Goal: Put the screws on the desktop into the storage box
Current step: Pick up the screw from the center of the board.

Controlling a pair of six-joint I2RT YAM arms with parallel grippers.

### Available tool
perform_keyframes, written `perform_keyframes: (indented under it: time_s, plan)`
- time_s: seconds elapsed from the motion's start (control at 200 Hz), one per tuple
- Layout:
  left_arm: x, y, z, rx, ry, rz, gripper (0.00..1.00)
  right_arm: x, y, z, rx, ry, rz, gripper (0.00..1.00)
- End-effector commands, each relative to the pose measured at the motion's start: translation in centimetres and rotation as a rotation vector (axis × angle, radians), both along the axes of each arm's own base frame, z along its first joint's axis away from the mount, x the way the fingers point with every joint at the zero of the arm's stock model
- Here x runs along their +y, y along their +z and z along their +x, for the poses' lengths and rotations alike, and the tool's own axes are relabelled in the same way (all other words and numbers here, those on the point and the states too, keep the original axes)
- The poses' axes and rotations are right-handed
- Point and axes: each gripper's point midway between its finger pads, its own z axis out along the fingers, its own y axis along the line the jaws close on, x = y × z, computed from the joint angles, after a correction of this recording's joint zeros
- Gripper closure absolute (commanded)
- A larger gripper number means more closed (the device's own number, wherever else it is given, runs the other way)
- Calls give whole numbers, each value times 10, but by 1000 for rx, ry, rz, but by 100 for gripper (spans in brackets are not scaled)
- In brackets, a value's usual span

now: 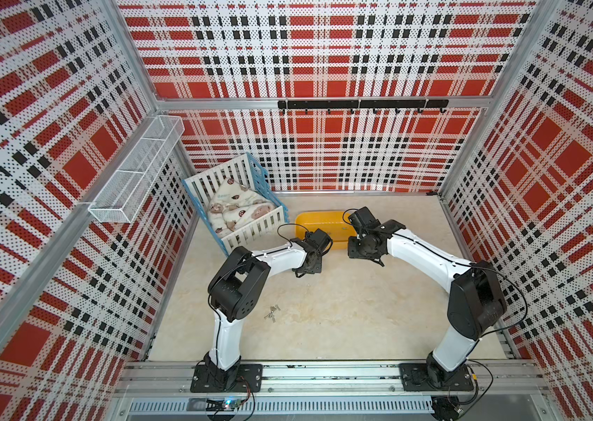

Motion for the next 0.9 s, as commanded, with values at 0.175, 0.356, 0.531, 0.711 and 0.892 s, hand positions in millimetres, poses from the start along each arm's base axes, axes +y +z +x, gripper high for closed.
perform_keyframes:
  time_s: [0.175,0.356,0.531,0.711,0.892]
  plan:
    - [4,1,-6,19,-1,35,90,-5,9,-1,-23,-14,18,61]
    - [0,43,10,-62,9,8,92,-10,14,-2,-34,-27,16,61]
    - [-6,85,30,-134,15,-37,94,-15,15,-3,-41,-41,15,61]
    - [-12,120,61,-197,28,-74,94,-19,15,-6,-37,-45,18,61]
    - [-22,126,98,-216,39,-107,94,-22,17,-8,-41,-49,20,61]
